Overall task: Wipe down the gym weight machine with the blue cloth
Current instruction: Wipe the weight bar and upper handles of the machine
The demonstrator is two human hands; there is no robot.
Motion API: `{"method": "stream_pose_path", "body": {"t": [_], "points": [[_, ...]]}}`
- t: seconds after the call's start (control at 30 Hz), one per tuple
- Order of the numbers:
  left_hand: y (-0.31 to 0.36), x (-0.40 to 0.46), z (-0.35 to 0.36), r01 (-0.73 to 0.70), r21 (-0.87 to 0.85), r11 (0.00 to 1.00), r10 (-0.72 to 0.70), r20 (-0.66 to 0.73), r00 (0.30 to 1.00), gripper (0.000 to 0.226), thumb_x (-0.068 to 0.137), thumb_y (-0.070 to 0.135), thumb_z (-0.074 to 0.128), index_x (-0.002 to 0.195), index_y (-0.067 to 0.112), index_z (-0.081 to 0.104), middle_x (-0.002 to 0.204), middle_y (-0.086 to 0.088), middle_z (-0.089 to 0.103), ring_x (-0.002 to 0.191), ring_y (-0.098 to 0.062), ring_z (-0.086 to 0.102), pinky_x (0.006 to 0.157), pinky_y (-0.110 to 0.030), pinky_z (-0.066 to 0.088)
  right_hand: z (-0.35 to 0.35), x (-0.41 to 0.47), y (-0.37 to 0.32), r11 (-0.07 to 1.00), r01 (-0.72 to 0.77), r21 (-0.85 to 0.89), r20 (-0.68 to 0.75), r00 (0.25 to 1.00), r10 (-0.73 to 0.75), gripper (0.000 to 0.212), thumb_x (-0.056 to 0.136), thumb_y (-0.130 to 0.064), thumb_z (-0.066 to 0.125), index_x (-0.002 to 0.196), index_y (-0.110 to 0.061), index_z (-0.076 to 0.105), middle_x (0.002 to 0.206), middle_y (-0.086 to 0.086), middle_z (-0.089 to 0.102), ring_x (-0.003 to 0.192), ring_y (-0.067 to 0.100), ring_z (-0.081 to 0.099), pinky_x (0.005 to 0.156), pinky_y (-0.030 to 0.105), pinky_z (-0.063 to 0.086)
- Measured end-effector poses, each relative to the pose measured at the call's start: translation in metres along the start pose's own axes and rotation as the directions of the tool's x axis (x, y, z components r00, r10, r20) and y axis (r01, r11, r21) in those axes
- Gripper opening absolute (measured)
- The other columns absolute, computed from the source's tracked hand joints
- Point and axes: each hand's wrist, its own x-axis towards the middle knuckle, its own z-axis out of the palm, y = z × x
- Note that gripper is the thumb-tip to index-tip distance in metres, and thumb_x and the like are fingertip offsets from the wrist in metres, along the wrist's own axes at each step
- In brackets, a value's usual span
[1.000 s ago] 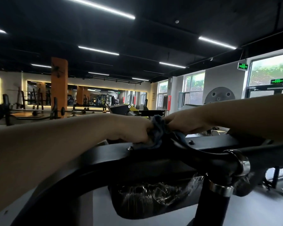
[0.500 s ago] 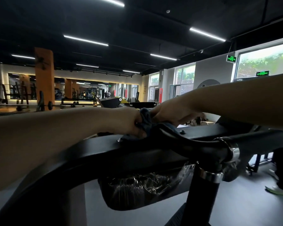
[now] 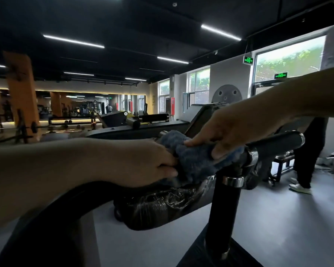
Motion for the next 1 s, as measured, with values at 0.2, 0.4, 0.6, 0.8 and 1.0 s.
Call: {"method": "stream_pose_path", "body": {"t": [0.2, 0.4, 0.6, 0.8, 1.0], "points": [[-0.032, -0.006, 0.018, -0.095, 0.012, 0.995, 0.096, -0.093, 0.991, 0.025, 0.09, 0.047, 0.052, 0.11, 0.036, 0.062, 0.11, 0.038, 0.049, 0.095, 0.02, 0.049, 0.087, -0.019, 0.046, 0.017, 0.007, -0.024, 0.993, -0.071, -0.089, -0.183, 0.982, 0.053, 0.044, 0.093, -0.037, 0.048, 0.137, -0.029, 0.046, 0.076, -0.007, 0.063, 0.063, 0.005, 0.06, 0.07, 0.027, 0.054], [-0.031, -0.009, 0.03, -0.021, 0.092, 0.996, 0.036, -0.166, 0.985, 0.034, 0.093, 0.037, 0.051, 0.126, 0.03, 0.053, 0.114, 0.012, 0.061, 0.102, -0.009, 0.059, 0.088, -0.034, 0.047, 0.026, 0.018, -0.029, 0.972, -0.109, -0.206, -0.32, 0.947, 0.038, 0.045, 0.088, -0.04, 0.06, 0.132, -0.033, 0.053, 0.122, -0.005, 0.06, 0.104, 0.013, 0.055, 0.095, 0.035, 0.044], [0.003, -0.012, 0.019, -0.003, -0.065, 0.998, -0.01, -0.191, 0.981, 0.06, 0.098, 0.024, 0.043, 0.15, 0.016, 0.015, 0.154, -0.002, 0.024, 0.135, -0.015, 0.033, 0.104, -0.021, 0.028, 0.03, 0.001, -0.019, 0.975, -0.075, -0.211, -0.341, 0.94, -0.001, 0.061, 0.084, -0.038, 0.066, 0.139, -0.04, 0.04, 0.098, -0.017, 0.052, 0.072, -0.007, 0.044, 0.074, 0.018, 0.04], [0.025, -0.005, 0.011, -0.064, -0.101, 0.993, 0.031, -0.3, 0.954, 0.06, 0.097, 0.021, 0.044, 0.149, 0.015, 0.015, 0.154, 0.003, 0.024, 0.136, -0.011, 0.031, 0.103, -0.016, 0.027, 0.044, -0.017, -0.001, 0.954, 0.03, -0.299, -0.41, 0.898, -0.157, 0.061, 0.087, -0.036, 0.062, 0.142, -0.036, 0.037, 0.111, -0.011, 0.06, 0.081, -0.006, 0.048, 0.071, 0.007, 0.037], [0.026, 0.005, 0.009, -0.197, -0.174, 0.965, 0.112, -0.407, 0.907, 0.038, 0.092, 0.025, 0.055, 0.129, 0.017, 0.054, 0.12, 0.009, 0.058, 0.111, 0.0, 0.053, 0.091, -0.011, 0.04, 0.063, -0.024, 0.028, 0.935, 0.218, -0.278, -0.533, 0.775, -0.339, 0.055, 0.086, -0.03, 0.065, 0.138, -0.023, 0.047, 0.125, -0.001, 0.062, 0.108, 0.01, 0.059, 0.09, 0.021, 0.044]]}}
